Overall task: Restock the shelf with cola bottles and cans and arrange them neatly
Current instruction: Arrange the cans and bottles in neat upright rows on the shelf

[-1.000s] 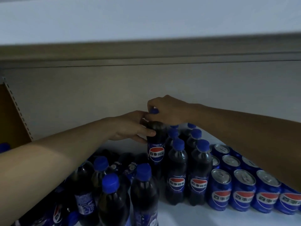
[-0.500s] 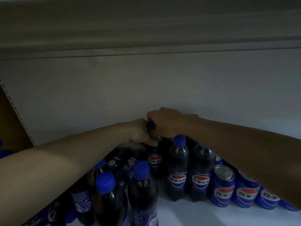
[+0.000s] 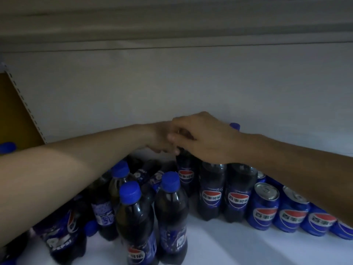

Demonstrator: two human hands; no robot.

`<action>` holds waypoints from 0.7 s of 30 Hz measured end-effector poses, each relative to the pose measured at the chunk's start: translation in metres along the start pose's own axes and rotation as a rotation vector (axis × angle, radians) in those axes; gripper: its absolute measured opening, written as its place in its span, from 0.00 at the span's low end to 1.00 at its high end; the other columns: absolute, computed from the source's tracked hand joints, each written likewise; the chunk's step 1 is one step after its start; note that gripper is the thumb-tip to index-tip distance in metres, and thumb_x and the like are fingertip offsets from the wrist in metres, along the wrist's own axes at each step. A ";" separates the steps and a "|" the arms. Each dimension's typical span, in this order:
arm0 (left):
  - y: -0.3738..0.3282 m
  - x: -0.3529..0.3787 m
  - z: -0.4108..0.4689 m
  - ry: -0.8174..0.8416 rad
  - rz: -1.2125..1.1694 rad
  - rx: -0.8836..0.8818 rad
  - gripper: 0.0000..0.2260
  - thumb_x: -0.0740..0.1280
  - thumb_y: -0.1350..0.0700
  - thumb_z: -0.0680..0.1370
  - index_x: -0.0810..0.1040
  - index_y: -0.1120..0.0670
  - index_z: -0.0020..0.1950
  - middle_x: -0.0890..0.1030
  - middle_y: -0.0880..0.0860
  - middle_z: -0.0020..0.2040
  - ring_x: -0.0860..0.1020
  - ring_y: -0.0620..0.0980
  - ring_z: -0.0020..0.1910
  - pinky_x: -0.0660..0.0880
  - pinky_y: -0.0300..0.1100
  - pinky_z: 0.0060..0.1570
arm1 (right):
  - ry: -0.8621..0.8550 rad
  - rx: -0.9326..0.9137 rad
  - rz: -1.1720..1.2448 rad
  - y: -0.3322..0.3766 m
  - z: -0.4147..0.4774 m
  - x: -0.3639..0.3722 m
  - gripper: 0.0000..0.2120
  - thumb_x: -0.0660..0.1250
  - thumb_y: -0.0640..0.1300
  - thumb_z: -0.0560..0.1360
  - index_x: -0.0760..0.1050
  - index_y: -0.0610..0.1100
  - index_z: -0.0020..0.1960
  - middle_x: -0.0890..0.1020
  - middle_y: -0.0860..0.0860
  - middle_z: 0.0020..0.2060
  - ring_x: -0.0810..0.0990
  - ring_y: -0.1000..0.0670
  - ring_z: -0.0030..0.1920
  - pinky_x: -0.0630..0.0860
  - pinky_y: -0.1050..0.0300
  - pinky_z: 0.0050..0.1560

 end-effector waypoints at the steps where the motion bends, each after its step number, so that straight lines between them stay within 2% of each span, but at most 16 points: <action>1: 0.004 -0.011 -0.004 -0.042 0.038 0.010 0.08 0.73 0.61 0.75 0.77 0.50 0.46 0.79 0.50 0.43 0.78 0.48 0.41 0.74 0.40 0.35 | 0.055 -0.009 0.114 0.012 -0.010 0.006 0.14 0.58 0.57 0.83 0.77 0.50 0.51 0.79 0.55 0.37 0.76 0.57 0.37 0.73 0.59 0.39; 2: 0.008 -0.019 -0.012 -0.078 0.032 0.004 0.11 0.73 0.61 0.75 0.75 0.49 0.51 0.79 0.50 0.48 0.79 0.48 0.45 0.75 0.40 0.37 | 0.121 -0.013 0.158 0.022 -0.020 0.016 0.15 0.57 0.59 0.82 0.77 0.50 0.51 0.78 0.55 0.36 0.77 0.58 0.37 0.73 0.61 0.39; 4: 0.013 -0.025 -0.029 -0.099 -0.018 -0.012 0.16 0.73 0.61 0.77 0.73 0.51 0.61 0.79 0.52 0.55 0.80 0.50 0.53 0.81 0.45 0.46 | 0.216 -0.047 0.141 0.035 -0.034 0.037 0.18 0.55 0.62 0.81 0.76 0.52 0.49 0.78 0.54 0.36 0.78 0.57 0.37 0.76 0.55 0.41; 6: 0.013 -0.022 -0.044 -0.072 -0.034 0.013 0.14 0.70 0.61 0.79 0.75 0.52 0.63 0.81 0.53 0.56 0.83 0.49 0.52 0.81 0.50 0.55 | 0.218 -0.066 0.141 0.041 -0.036 0.046 0.19 0.53 0.63 0.82 0.74 0.52 0.45 0.78 0.53 0.33 0.78 0.56 0.35 0.77 0.47 0.41; 7: 0.013 -0.019 -0.049 -0.054 -0.036 0.025 0.13 0.69 0.62 0.79 0.76 0.52 0.62 0.83 0.53 0.54 0.84 0.47 0.48 0.82 0.51 0.55 | 0.212 -0.061 0.145 0.040 -0.035 0.046 0.18 0.54 0.63 0.82 0.74 0.53 0.45 0.78 0.52 0.32 0.78 0.56 0.34 0.77 0.46 0.41; 10: 0.011 -0.010 -0.065 -0.032 -0.021 0.053 0.14 0.65 0.66 0.80 0.76 0.52 0.61 0.85 0.52 0.50 0.83 0.40 0.37 0.80 0.41 0.44 | 0.287 -0.083 0.066 0.046 -0.035 0.046 0.15 0.62 0.63 0.79 0.74 0.52 0.51 0.76 0.55 0.35 0.75 0.58 0.36 0.75 0.52 0.40; 12: 0.007 -0.009 -0.075 -0.023 -0.033 0.073 0.14 0.65 0.66 0.79 0.77 0.50 0.59 0.86 0.51 0.49 0.84 0.42 0.40 0.80 0.41 0.43 | 0.299 -0.082 0.020 0.047 -0.036 0.045 0.13 0.66 0.60 0.78 0.74 0.51 0.52 0.75 0.55 0.35 0.75 0.57 0.36 0.75 0.52 0.39; 15: -0.007 -0.006 -0.094 0.092 -0.005 0.141 0.14 0.67 0.66 0.73 0.80 0.52 0.54 0.84 0.49 0.44 0.81 0.46 0.41 0.77 0.44 0.43 | 0.262 0.001 0.049 0.041 -0.033 0.028 0.10 0.66 0.57 0.79 0.73 0.51 0.51 0.79 0.51 0.38 0.78 0.51 0.38 0.78 0.44 0.43; 17: -0.018 -0.002 -0.106 0.221 -0.084 0.173 0.14 0.69 0.68 0.72 0.78 0.54 0.54 0.81 0.49 0.41 0.78 0.45 0.40 0.74 0.40 0.41 | 0.197 0.052 0.055 0.037 -0.024 0.005 0.09 0.65 0.56 0.80 0.72 0.51 0.52 0.79 0.52 0.40 0.78 0.52 0.41 0.78 0.47 0.45; 19: -0.027 0.002 -0.111 0.272 -0.222 0.189 0.16 0.72 0.67 0.75 0.77 0.50 0.57 0.84 0.45 0.45 0.82 0.42 0.45 0.77 0.35 0.46 | 0.083 0.072 0.041 0.036 -0.011 -0.022 0.10 0.65 0.56 0.80 0.73 0.49 0.52 0.79 0.52 0.41 0.78 0.53 0.41 0.75 0.53 0.42; 21: -0.036 0.000 -0.106 0.200 -0.371 0.216 0.18 0.74 0.62 0.73 0.77 0.48 0.60 0.85 0.44 0.53 0.83 0.43 0.54 0.79 0.36 0.50 | -0.029 0.114 0.038 0.033 0.002 -0.039 0.13 0.65 0.58 0.79 0.73 0.47 0.49 0.78 0.52 0.40 0.76 0.54 0.39 0.72 0.57 0.38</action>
Point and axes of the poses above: each hand's wrist, its own z-axis towards the middle knuckle, its own x-axis out of the palm, y = z × x, the point moved 8 cm from there along z, towards the middle knuckle
